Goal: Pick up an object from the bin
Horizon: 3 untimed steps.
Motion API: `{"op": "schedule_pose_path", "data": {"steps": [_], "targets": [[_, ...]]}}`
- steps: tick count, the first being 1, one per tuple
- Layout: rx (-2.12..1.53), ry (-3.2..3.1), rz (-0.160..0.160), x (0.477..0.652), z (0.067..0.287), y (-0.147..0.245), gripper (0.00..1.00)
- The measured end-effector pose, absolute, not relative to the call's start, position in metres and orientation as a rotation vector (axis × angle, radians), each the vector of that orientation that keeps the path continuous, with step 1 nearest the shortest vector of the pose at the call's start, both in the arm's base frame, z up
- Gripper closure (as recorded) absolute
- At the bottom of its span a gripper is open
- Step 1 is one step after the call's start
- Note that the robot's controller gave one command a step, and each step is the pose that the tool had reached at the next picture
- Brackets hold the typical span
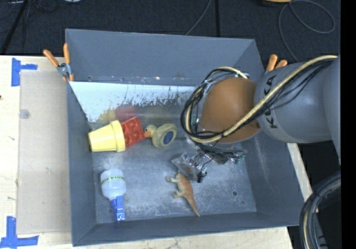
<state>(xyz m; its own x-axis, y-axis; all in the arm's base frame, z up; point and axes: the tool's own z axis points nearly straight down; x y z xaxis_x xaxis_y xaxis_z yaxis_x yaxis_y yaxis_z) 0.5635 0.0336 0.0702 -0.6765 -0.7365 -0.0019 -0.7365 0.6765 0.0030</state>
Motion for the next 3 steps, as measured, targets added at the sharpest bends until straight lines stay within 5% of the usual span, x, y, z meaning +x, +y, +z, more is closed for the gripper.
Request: {"op": "schedule_pose_path", "data": {"steps": [3], "targets": [[-1.262,2.879,0.007,0.563,0.092,0.034,1.0]]}}
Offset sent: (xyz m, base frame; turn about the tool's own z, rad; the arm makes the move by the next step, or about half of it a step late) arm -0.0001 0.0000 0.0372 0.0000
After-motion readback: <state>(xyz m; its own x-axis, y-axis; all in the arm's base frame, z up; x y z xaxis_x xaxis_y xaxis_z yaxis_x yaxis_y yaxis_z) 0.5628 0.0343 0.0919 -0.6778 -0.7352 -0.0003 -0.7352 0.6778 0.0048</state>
